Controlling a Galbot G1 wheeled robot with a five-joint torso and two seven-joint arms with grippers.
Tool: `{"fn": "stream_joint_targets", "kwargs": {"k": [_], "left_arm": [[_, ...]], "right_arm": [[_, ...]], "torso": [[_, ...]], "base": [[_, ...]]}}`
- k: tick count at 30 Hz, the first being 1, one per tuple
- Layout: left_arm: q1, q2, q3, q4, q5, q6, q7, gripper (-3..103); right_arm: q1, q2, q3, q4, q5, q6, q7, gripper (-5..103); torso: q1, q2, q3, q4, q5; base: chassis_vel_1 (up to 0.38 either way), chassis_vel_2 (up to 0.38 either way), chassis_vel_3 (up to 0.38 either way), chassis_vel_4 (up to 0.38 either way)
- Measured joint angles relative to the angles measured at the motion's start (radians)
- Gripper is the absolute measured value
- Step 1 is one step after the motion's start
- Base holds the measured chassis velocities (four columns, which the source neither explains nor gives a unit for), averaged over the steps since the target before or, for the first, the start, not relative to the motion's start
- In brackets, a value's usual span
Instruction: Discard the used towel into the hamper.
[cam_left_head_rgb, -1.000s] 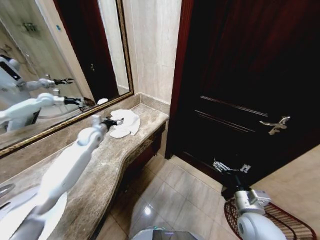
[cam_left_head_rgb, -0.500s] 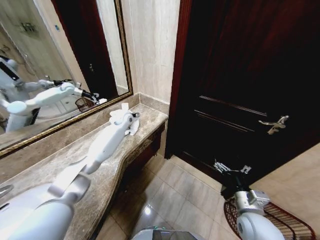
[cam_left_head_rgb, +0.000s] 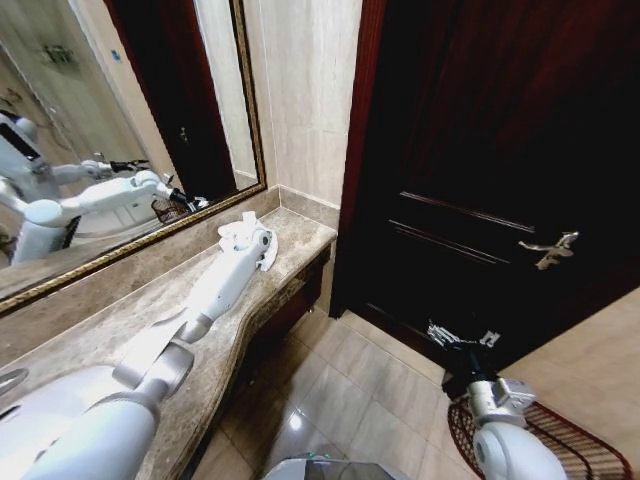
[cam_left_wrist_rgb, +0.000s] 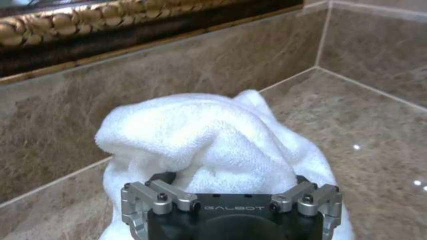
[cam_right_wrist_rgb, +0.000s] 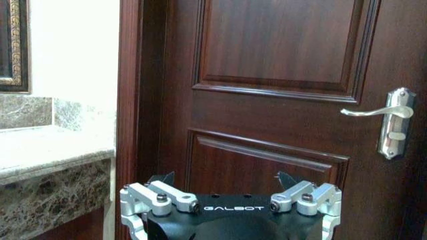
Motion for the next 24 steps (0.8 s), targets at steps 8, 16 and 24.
{"fn": "stream_joint_targets", "kwargs": {"k": [8, 16, 24], "left_arm": [[0.004, 0.004, -0.002, 0.019, 0.003, -0.013, 0.024, 100], [0.016, 0.012, -0.002, 0.016, 0.003, -0.026, 0.030, 88], [0.024, 0.025, -0.001, 0.005, -0.007, -0.033, 0.037, 55]], "right_arm": [[0.003, 0.003, 0.003, -0.009, 0.005, 0.012, -0.002, 100], [0.008, 0.006, 0.001, -0.009, 0.005, 0.014, -0.003, 100], [0.007, 0.012, 0.003, -0.009, 0.005, 0.021, -0.003, 100]], "torso": [[0.000, 0.000, 0.000, 0.0001, 0.0001], [0.000, 0.000, 0.000, 0.0002, 0.0003], [0.000, 0.000, 0.000, 0.0003, 0.0001]], "base": [[0.000, 0.000, 0.000, 0.000], [0.000, 0.000, 0.000, 0.000], [0.000, 0.000, 0.000, 0.000]]}}
